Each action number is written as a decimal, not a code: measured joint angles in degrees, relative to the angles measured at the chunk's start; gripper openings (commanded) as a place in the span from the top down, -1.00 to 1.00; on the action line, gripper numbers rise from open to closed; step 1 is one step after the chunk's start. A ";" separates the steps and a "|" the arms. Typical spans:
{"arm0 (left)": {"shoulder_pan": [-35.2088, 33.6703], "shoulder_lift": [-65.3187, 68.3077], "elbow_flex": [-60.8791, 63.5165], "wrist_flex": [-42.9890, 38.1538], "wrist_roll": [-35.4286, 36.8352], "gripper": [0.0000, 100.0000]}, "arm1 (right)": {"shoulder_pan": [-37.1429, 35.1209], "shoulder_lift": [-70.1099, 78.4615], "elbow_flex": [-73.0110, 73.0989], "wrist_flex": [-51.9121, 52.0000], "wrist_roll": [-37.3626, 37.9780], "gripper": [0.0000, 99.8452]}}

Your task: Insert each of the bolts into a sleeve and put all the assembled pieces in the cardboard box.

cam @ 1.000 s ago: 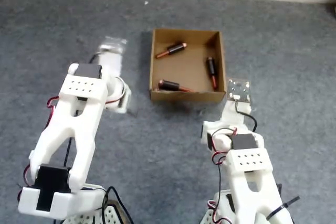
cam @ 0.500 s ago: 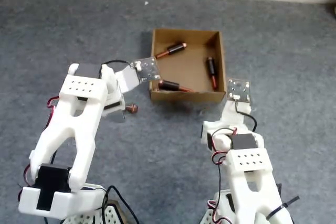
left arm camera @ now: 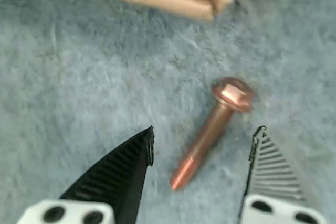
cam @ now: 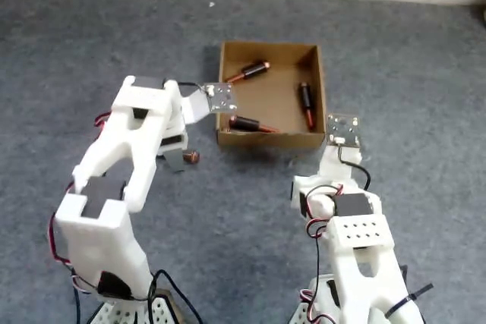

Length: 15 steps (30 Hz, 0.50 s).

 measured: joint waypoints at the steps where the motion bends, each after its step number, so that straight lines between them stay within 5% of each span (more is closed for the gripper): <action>1: 0.00 1.14 -0.62 0.00 0.00 0.50 | 0.00 0.00 0.00 0.00 0.00 0.99; 9: 2.02 7.03 -1.93 0.44 0.09 0.96 | 0.00 0.00 0.00 0.00 0.00 0.99; 15: 3.87 7.12 -3.34 3.87 -0.18 0.99 | 0.00 0.00 0.00 0.00 0.00 0.99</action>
